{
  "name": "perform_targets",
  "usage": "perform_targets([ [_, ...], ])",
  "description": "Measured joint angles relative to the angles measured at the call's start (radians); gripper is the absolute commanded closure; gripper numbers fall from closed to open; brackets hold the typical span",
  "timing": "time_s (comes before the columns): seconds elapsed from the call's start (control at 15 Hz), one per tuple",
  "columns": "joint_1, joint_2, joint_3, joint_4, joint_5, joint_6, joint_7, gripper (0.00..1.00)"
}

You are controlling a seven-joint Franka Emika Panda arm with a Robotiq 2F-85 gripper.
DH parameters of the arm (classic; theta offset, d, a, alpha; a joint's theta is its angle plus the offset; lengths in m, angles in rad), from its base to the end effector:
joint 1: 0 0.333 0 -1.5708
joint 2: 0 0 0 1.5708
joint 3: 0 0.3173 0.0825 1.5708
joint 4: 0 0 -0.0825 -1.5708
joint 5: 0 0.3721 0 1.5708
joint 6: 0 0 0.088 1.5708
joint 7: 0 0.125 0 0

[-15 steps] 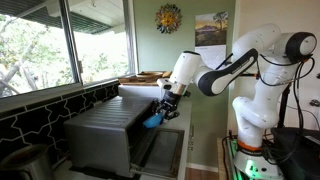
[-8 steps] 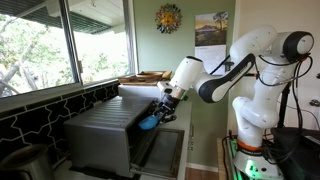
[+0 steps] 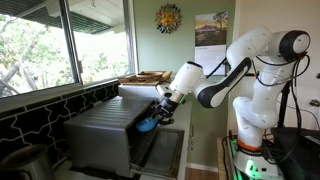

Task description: Flip the blue bowl over

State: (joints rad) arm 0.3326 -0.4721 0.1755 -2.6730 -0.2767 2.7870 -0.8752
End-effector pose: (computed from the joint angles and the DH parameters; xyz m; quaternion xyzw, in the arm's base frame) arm 0.3623 0.2147 0.4400 0.6570 0.6901 0.2503 0.1717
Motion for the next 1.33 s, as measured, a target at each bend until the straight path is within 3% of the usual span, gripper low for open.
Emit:
perform_targets([
  [0.8, -0.07, 0.068, 0.019, -0.003, -0.07, 0.153, 0.119, 0.97],
  [0.87, -0.077, 0.072, 0.023, -0.003, -0.082, 0.16, 0.13, 0.94],
  [0.93, -0.086, 0.077, 0.029, -0.003, -0.096, 0.167, 0.142, 0.71],
  [1.07, -0.099, 0.084, 0.037, -0.003, -0.12, 0.175, 0.162, 0.69],
  [1.33, -0.121, 0.088, 0.058, -0.003, -0.136, 0.177, 0.181, 0.42],
])
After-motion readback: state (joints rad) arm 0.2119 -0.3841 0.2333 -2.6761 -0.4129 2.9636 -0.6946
